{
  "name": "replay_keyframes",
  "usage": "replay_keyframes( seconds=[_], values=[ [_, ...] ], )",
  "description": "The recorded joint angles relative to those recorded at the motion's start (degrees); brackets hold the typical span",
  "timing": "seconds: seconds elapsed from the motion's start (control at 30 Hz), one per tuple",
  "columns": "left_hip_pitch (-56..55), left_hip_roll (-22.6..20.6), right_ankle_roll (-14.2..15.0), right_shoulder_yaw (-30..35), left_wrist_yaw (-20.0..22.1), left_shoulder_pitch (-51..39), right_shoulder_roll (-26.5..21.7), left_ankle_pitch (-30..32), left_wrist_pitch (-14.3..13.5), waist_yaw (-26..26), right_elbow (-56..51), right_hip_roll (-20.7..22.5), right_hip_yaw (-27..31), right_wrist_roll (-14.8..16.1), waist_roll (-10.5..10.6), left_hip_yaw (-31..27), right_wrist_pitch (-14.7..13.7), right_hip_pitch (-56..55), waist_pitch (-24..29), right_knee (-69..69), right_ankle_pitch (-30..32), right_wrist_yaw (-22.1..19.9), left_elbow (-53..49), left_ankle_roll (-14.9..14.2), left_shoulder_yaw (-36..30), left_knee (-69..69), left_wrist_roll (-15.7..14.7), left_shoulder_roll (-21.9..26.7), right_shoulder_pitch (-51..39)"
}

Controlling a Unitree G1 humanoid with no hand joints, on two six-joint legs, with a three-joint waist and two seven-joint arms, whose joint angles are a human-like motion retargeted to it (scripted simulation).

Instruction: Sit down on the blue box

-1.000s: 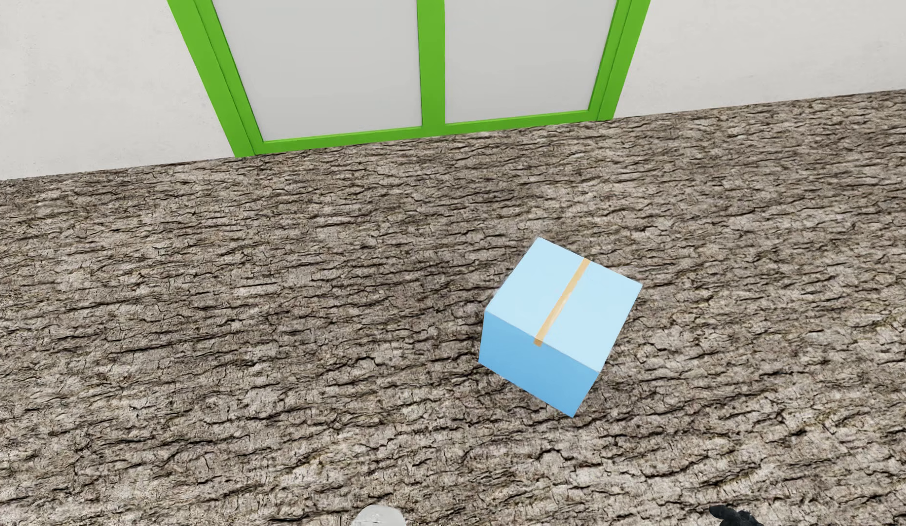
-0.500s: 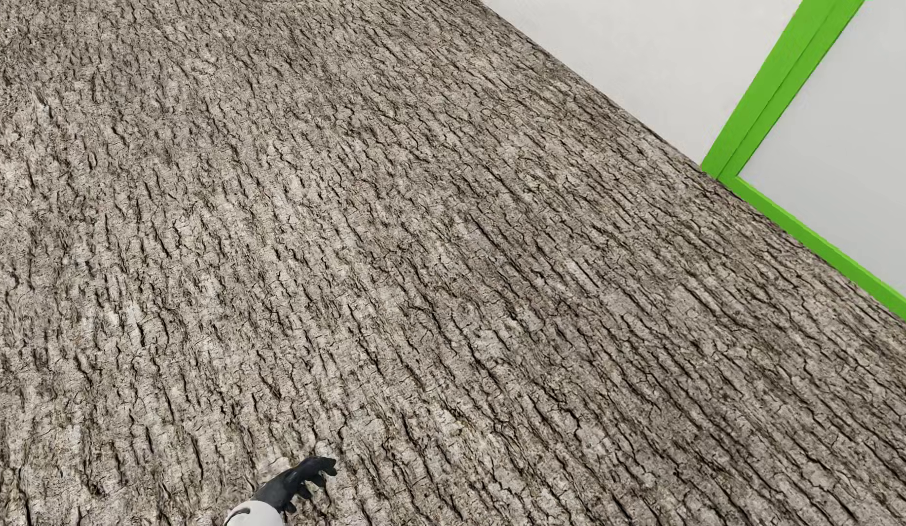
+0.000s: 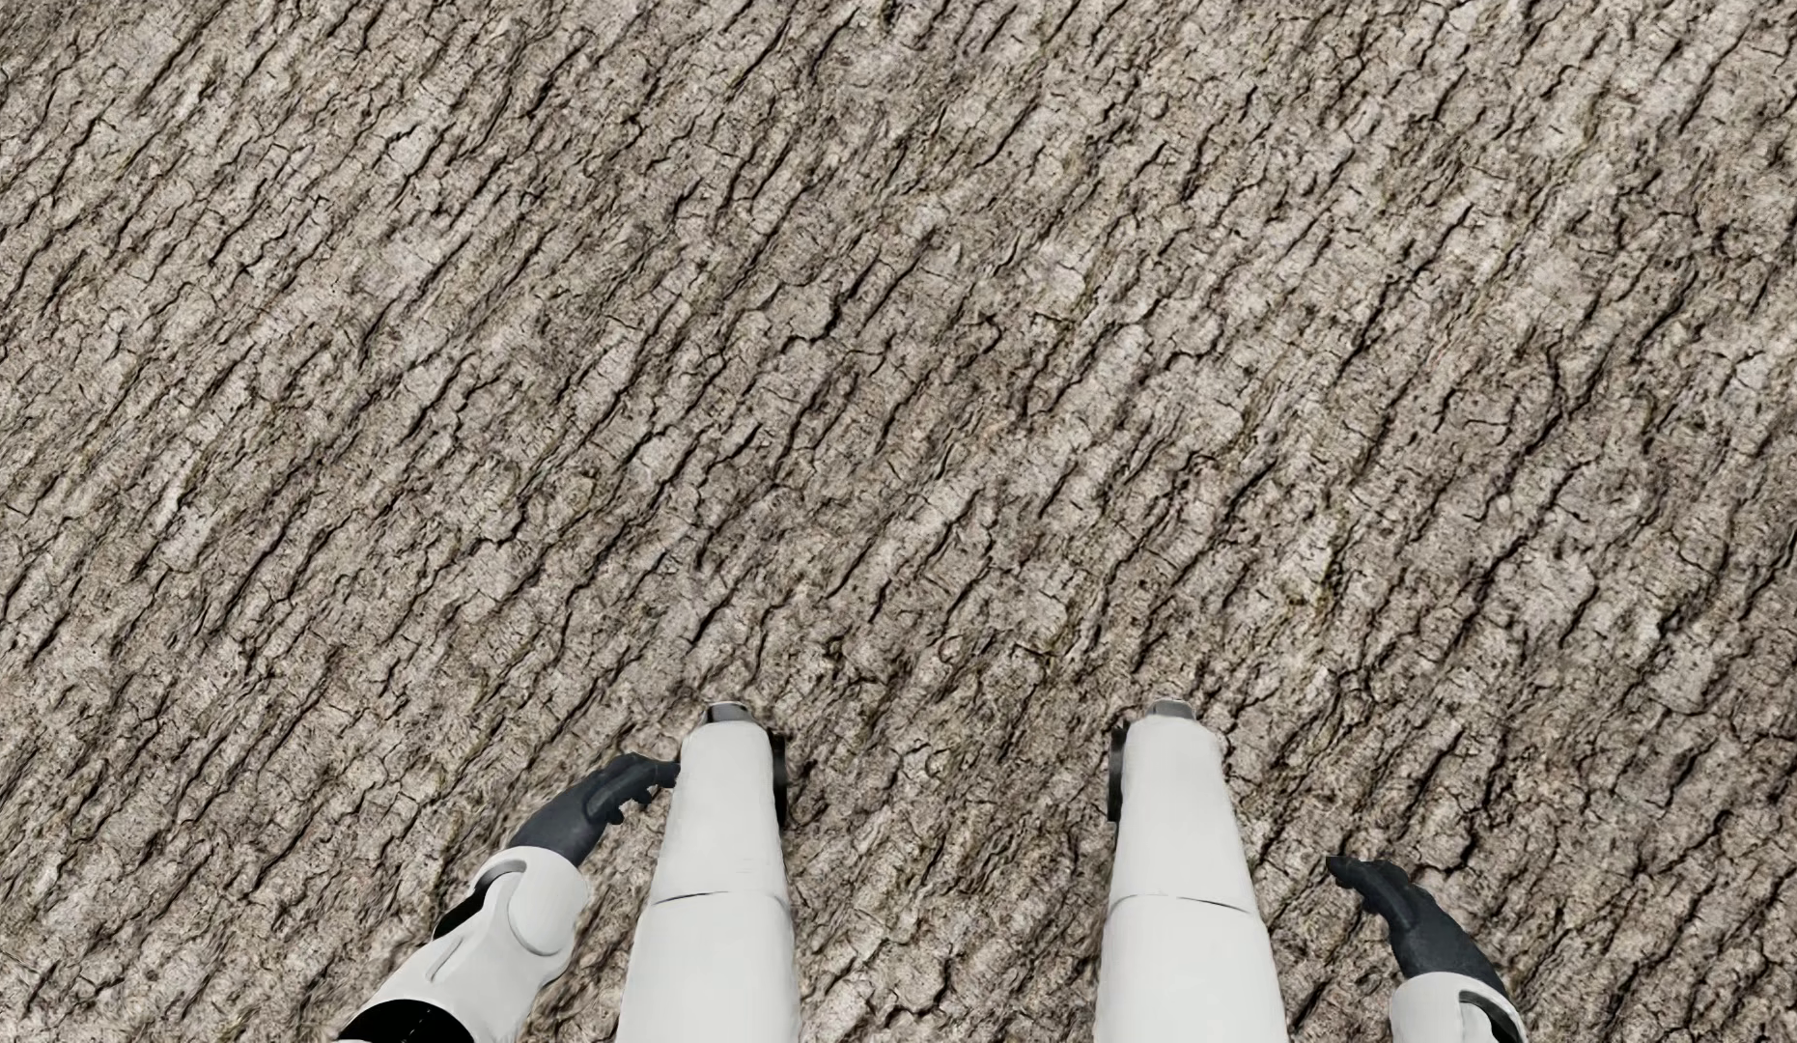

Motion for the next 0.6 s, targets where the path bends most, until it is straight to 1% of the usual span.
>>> replay_keyframes(
  seconds=[0.03, 0.07, 0.1, 0.13, 0.17, 0.2, 0.23, 0.27, 0.3, 0.33, 0.37, 0.4, 0.43, 0.47, 0.5, 0.53, 0.57, 0.6],
  values=[
    [-6.8, 1.0, 0.6, -0.8, -1.6, -1.2, -1.4, -1.8, 1.0, 0.2, -1.7, -0.9, 0.2, -1.0, 1.0, -0.7, -0.9, -5.0, 1.2, 6.0, -0.8, 1.0, 0.5, -2.4, 0.7, 6.4, -0.2, 0.9, 0.3],
    [-10.7, 2.6, 1.3, -0.6, -0.7, -2.0, -2.5, -4.6, 1.7, 0.7, -3.9, -0.8, 1.3, -2.1, 0.6, 0.9, -0.2, -9.7, 3.5, 12.1, -2.8, 1.1, 0.0, -2.6, 1.6, 11.7, -1.8, 2.1, -0.1],
    [-15.1, 3.4, 1.5, 0.3, 0.7, -3.7, -3.2, -5.7, 1.2, 0.6, -3.8, -0.8, 1.9, -1.7, 0.9, -0.2, -0.6, -12.7, 6.2, 17.5, -4.4, 1.1, 1.0, -4.1, 1.8, 17.5, -2.9, 3.1, -2.1],
    [-19.0, 3.6, 2.4, 0.4, 1.9, -4.5, -3.8, -6.5, 1.8, 0.7, -4.7, -1.5, 2.1, -1.4, 1.1, -2.8, -0.3, -15.0, 8.0, 22.4, -5.9, 0.6, 1.3, -5.8, 1.2, 22.4, -3.9, 4.0, -3.0],
    [-22.3, 2.9, 2.7, -0.1, 4.0, -5.5, -4.1, -6.9, 1.4, 0.9, -5.4, -2.0, 3.2, -0.9, 1.2, -3.7, 0.1, -16.9, 9.8, 26.7, -7.6, -0.7, 1.6, -6.1, 0.5, 26.5, -4.0, 4.2, -3.6],
    [-24.8, 2.4, 2.7, 0.1, 1.0, -6.2, -4.8, -7.1, 2.1, 1.0, -5.7, -1.8, 3.9, -0.8, 1.1, -4.7, 1.2, -18.9, 11.3, 30.7, -9.2, -1.6, 1.5, -6.3, 1.2, 30.5, -4.3, 4.6, -4.3],
    [-27.5, 2.3, 3.0, 0.6, -0.1, -6.3, -5.1, -7.1, 2.8, 1.2, -6.0, -1.6, 4.0, -1.5, 1.2, -6.1, 1.8, -20.3, 12.2, 33.5, -9.4, -3.3, 0.4, -6.4, 2.4, 34.0, -3.7, 5.0, -5.1],
    [-29.0, 2.1, 4.2, 3.2, 0.2, -5.5, -5.6, -7.2, 1.8, 1.3, -6.5, -1.2, 5.2, 1.4, 1.0, -7.6, 0.9, -21.2, 13.1, 36.7, -11.2, -4.8, -0.9, -7.0, 2.7, 37.0, -5.0, 5.1, -5.6],
    [-28.8, 2.3, 5.7, 2.9, 0.2, -5.2, -6.3, -7.5, 1.7, 1.6, -6.4, -1.7, 5.5, 0.3, 0.9, -8.0, 2.2, -21.0, 14.4, 38.7, -11.4, -6.4, -1.4, -7.4, 3.1, 38.8, -4.5, 4.8, -6.9],
    [-28.2, 2.3, 5.8, 2.2, 0.1, -5.1, -6.6, -6.9, 1.0, 1.8, -6.2, -2.3, 5.5, 0.3, 0.9, -8.0, 2.4, -19.8, 15.4, 39.7, -12.3, -4.1, -1.2, -7.8, 3.0, 39.3, -4.6, 3.8, -8.2],
    [-27.2, 2.5, 6.2, 1.6, 0.9, -4.5, -6.3, -6.1, 0.5, 1.8, -6.1, -3.5, 5.2, 0.7, 0.8, -7.8, 3.2, -18.8, 15.9, 40.1, -11.7, -5.6, -0.2, -8.6, 2.8, 39.6, -4.5, 2.5, -8.8],
    [-25.6, 2.5, 6.5, 1.6, 1.4, -3.6, -5.7, -5.9, 0.9, 1.3, -5.4, -4.2, 5.0, 1.1, 1.1, -7.3, 3.6, -17.5, 16.3, 40.5, -11.7, -6.3, 0.6, -8.8, 3.4, 39.3, -4.2, 1.5, -9.4],
    [-24.4, 3.5, 6.2, 2.3, 2.4, -1.9, -5.6, -6.0, 0.1, 1.2, -5.1, -4.0, 4.8, 1.4, 0.9, -6.8, 3.2, -16.5, 16.1, 41.1, -12.1, -6.0, -0.3, -9.6, 3.6, 40.0, -4.5, 0.9, -9.3],
    [-22.9, 4.1, 5.8, 2.8, -0.1, -0.8, -5.5, -6.7, 0.6, 1.1, -4.8, -3.8, 5.0, 0.3, 0.8, -6.5, 3.3, -15.3, 15.6, 41.6, -11.8, -4.5, 0.6, -9.5, 5.1, 40.4, -2.5, 0.3, -8.8],
    [-21.7, 4.4, 5.4, 3.6, -1.3, 0.2, -5.3, -6.9, 0.8, 1.1, -3.7, -3.5, 5.0, 0.1, 0.8, -6.3, 3.2, -14.2, 15.3, 42.4, -11.8, -4.8, 1.1, -9.9, 5.5, 41.2, -1.5, -0.5, -8.9],
    [-20.3, 4.7, 4.9, 4.5, -0.9, 1.1, -4.7, -7.6, 0.6, 1.0, -1.6, -3.4, 5.2, 0.3, 0.7, -5.8, 2.4, -13.0, 14.9, 43.0, -12.3, -4.1, 2.8, -10.0, 5.1, 41.7, -0.7, -1.6, -9.1],
    [-18.4, 5.2, 4.3, 5.6, 0.1, 1.7, -3.8, -8.5, 0.7, 0.9, 0.7, -3.4, 5.2, 0.4, 0.4, -5.6, 3.5, -11.7, 14.8, 43.2, -13.0, -4.7, 4.7, -10.7, 4.9, 41.6, -0.8, -2.8, -9.3],
    [-17.1, 5.8, 4.4, 7.1, 1.4, 2.1, -3.1, -9.1, 1.9, 1.0, 2.4, -3.4, 4.8, 1.7, 0.7, -5.3, 3.8, -10.7, 14.3, 43.3, -13.1, -5.5, 6.8, -10.7, 4.6, 41.5, -1.0, -4.1, -9.3]
  ],
)
